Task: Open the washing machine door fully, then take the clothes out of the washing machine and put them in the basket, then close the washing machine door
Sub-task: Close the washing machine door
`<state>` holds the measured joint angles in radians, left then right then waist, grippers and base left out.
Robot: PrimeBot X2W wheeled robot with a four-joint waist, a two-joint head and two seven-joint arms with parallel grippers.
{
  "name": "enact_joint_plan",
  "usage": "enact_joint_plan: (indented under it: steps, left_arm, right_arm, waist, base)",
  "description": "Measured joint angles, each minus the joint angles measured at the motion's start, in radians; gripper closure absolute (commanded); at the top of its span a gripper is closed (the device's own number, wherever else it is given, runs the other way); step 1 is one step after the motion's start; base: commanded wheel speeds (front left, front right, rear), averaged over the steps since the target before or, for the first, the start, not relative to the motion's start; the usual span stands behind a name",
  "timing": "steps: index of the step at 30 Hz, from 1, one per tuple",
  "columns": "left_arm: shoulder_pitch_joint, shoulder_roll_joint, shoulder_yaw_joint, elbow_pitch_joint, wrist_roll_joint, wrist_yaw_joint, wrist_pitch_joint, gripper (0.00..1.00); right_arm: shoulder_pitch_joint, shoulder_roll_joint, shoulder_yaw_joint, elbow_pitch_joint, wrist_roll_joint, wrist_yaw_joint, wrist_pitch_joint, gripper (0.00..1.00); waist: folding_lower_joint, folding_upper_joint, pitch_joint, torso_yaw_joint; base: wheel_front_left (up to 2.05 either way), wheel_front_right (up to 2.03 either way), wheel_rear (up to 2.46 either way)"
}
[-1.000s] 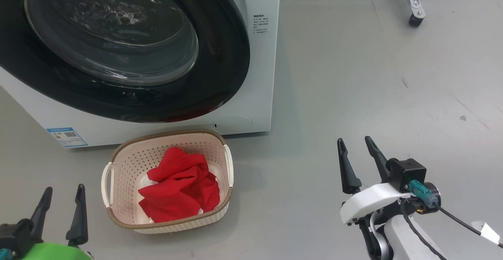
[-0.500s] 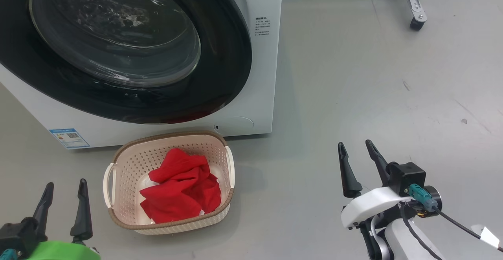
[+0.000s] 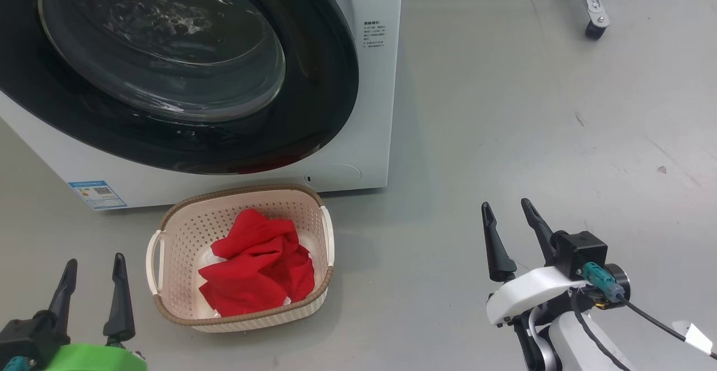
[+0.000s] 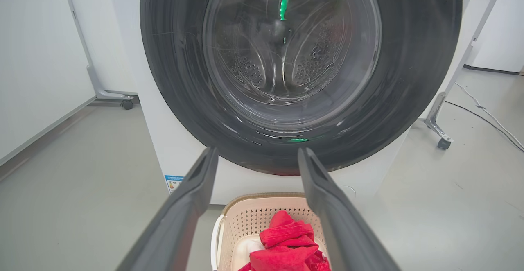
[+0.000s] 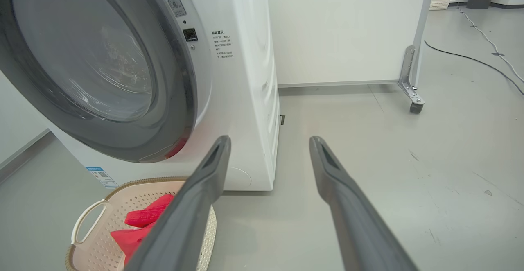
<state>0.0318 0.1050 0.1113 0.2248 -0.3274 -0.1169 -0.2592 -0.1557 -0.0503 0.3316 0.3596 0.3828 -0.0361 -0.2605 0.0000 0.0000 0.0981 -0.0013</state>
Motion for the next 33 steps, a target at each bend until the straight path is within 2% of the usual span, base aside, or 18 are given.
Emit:
enact_joint_plan:
  steps: [7, 8, 9, 10, 15, 20, 26, 33]
  left_arm:
    - [0.000, -0.006, 0.012, 0.000, 0.015, -0.003, 0.000, 0.00]
    - [0.000, -0.007, 0.013, 0.000, 0.016, -0.003, 0.000, 0.00]
    - [0.000, -0.009, 0.014, 0.000, 0.017, -0.003, 0.000, 0.00]
    - [0.000, -0.011, 0.015, 0.000, 0.021, -0.003, 0.000, 0.00]
    - [0.001, -0.019, 0.018, 0.000, 0.040, -0.004, 0.000, 0.00]
    - [0.001, -0.023, 0.017, 0.000, 0.043, -0.004, 0.000, 0.00]
    - [0.000, -0.030, 0.004, 0.005, 0.048, -0.007, 0.000, 0.00]
    - [-0.002, -0.036, -0.039, 0.007, 0.048, -0.007, 0.000, 0.00]
  right_arm:
    - [0.000, 0.000, 0.001, -0.013, -0.008, 0.000, 0.000, 0.00]
    - [0.000, 0.000, 0.001, -0.014, -0.009, 0.000, 0.000, 0.24]
    - [0.000, 0.000, 0.001, -0.016, -0.009, 0.000, 0.000, 0.55]
    - [0.000, 0.000, 0.001, -0.020, -0.010, 0.002, 0.000, 0.98]
    - [-0.036, 0.000, 0.002, -0.134, -0.044, 0.019, 0.000, 1.00]
    - [-0.093, -0.001, 0.039, -0.207, -0.083, 0.056, 0.000, 1.00]
    - [-0.143, -0.006, 0.110, -0.222, -0.143, 0.107, 0.000, 1.00]
    - [-0.204, -0.012, 0.189, -0.175, -0.199, 0.132, 0.000, 1.00]
  waist:
    - [0.0000, 0.0000, 0.001, 0.000]
    - [0.0000, 0.0000, 0.001, 0.000]
    - [0.0000, 0.0000, 0.001, 0.000]
    - [0.0000, 0.0000, 0.001, 0.000]
    - [0.0000, 0.0000, 0.002, 0.001]
    - [0.0000, 0.0000, 0.006, 0.005]
    - [0.0000, 0.0000, 0.017, 0.026]
    - [0.0000, 0.0000, 0.034, 0.060]
  base:
    - [0.00, 0.00, 0.00]
    - [0.00, 0.00, 0.00]
    - [0.00, 0.00, 0.00]
    - [0.00, 0.00, 0.00]
    - [0.00, 0.00, 0.00]
    - [0.00, 0.00, 0.00]
    - [0.00, 0.00, 0.00]
    - [0.00, 0.00, 0.00]
